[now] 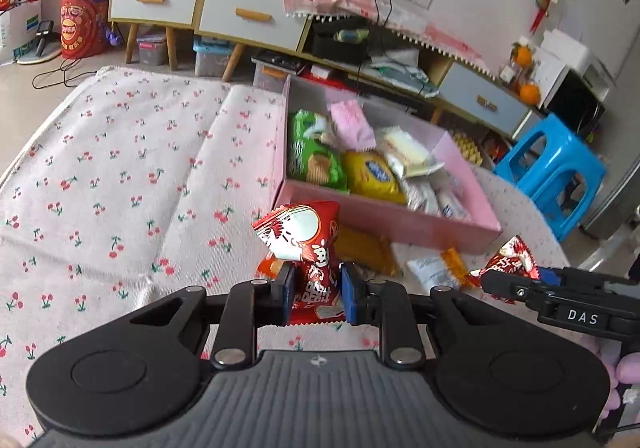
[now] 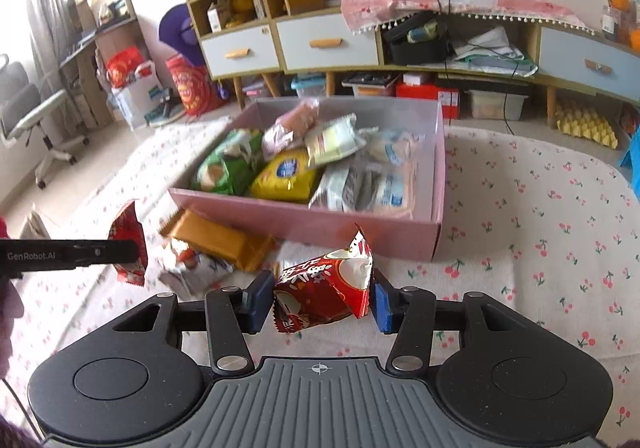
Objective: Organize snacks
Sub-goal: 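Grasp the red-white candy bag with the left tool while the right tool grasps the red chip bag, then lower both bags into the pink box and open both tools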
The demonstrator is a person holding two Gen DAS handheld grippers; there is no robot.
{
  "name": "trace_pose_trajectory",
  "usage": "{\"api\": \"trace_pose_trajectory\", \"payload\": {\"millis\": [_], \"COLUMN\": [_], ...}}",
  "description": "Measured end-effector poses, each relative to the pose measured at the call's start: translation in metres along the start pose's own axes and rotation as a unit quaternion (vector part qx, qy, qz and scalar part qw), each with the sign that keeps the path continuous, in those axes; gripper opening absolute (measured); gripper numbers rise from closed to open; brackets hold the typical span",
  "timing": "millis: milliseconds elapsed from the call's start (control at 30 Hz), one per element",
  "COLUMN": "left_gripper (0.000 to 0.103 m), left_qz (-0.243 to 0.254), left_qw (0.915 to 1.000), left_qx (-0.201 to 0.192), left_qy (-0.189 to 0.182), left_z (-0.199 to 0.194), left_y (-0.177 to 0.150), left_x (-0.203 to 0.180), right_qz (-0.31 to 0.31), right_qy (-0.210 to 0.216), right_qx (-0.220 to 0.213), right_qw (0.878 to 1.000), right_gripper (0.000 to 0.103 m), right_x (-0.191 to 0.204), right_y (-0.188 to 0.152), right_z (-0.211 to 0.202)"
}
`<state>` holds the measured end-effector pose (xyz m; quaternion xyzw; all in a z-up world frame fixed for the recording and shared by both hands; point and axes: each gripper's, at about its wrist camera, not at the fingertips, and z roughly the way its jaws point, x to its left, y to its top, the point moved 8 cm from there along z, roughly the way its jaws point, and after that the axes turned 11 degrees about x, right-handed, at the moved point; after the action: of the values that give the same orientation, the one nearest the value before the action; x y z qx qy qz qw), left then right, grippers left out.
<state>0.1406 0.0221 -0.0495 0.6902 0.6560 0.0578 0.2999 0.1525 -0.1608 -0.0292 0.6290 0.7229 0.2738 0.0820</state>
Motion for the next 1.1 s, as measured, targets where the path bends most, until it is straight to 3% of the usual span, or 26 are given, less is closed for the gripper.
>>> {"api": "trace_pose_trajectory", "payload": {"millis": [267,500,833,1100], "left_gripper": [0.022,0.022,0.022,0.022], "left_qz": [-0.023,-0.087,-0.089,-0.065], "left_qw": [0.9991,0.9933,0.9932,0.9954], "left_qx": [-0.022,-0.019,0.008,0.052], "left_qy": [-0.028,-0.073,-0.076,-0.047], "left_z": [0.005,0.028,0.063,0.09], "left_y": [0.026,0.046,0.07,0.066], "left_x": [-0.019,-0.037,-0.054,-0.058], "right_qz": [0.048,0.103,0.144,0.146], "right_qy": [0.005,0.02,0.025,0.032], "right_qx": [-0.033,-0.019,-0.008,0.009], "right_qw": [0.998,0.994,0.989,0.989], "right_gripper": [0.049,0.049,0.049,0.049], "right_x": [-0.004,-0.018,-0.039,-0.05], "right_y": [0.035,0.059,0.073,0.074], "right_z": [-0.009,0.005,0.027,0.044]}}
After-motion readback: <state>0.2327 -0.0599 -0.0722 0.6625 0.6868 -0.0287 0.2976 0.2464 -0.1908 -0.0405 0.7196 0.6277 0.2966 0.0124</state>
